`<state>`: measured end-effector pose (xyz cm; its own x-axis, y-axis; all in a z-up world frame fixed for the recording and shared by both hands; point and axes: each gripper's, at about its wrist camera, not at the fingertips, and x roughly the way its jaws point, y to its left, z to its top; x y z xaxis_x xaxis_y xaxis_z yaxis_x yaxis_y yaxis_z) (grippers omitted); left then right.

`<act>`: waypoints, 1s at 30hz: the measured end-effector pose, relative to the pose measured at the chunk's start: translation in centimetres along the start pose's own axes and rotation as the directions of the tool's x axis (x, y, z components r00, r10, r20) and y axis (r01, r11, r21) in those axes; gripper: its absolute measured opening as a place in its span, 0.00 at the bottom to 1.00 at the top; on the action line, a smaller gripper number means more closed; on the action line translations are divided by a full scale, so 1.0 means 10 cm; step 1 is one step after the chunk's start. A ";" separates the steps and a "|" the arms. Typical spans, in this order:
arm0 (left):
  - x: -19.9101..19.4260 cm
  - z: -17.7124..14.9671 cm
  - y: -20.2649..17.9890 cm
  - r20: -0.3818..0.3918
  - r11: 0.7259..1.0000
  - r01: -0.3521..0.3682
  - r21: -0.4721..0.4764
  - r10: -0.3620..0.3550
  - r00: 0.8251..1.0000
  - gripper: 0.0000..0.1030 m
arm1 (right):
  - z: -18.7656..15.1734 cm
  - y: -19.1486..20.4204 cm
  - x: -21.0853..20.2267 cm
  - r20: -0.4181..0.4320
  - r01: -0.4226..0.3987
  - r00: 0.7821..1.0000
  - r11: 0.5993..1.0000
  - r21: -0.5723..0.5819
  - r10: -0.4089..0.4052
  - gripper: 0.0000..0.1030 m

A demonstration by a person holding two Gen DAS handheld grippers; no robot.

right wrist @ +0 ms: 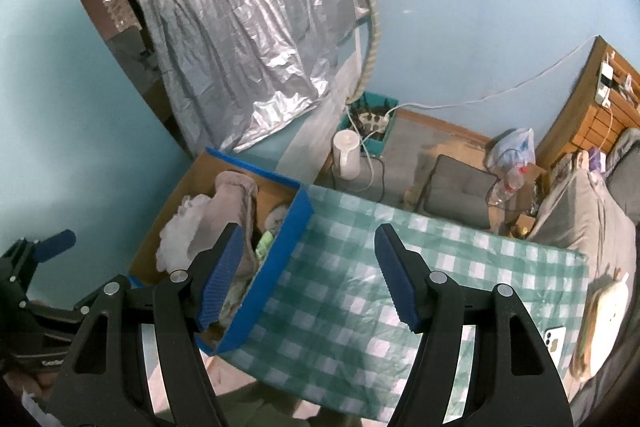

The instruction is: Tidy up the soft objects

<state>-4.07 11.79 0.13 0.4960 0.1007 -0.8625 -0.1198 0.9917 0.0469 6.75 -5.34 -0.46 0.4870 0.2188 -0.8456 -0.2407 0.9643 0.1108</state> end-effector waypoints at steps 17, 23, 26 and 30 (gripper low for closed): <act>0.03 0.11 -0.17 -0.004 1.000 -0.010 -0.013 0.010 1.000 0.99 | -0.03 -0.24 -0.08 0.008 0.024 1.000 0.999 0.031 -0.025 0.65; 0.03 0.10 -0.24 -0.009 1.000 -0.020 -0.016 0.020 1.000 0.99 | -0.05 -0.27 -0.06 0.003 0.015 1.000 1.000 0.017 -0.015 0.65; 0.03 0.11 -0.24 -0.013 1.000 -0.021 -0.020 0.021 1.000 0.99 | -0.04 -0.26 -0.05 0.002 0.007 1.000 1.000 0.008 -0.007 0.65; 0.03 0.10 -0.26 -0.017 0.999 -0.027 -0.024 0.027 1.000 0.99 | -0.02 -0.24 -0.04 0.000 -0.003 1.000 1.000 -0.001 0.003 0.65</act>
<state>-2.78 9.28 0.24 0.4783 0.1256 -0.8692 -0.1540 0.9864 0.0578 6.93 -7.82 -0.48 0.4861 0.2212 -0.8455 -0.2428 0.9635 0.1125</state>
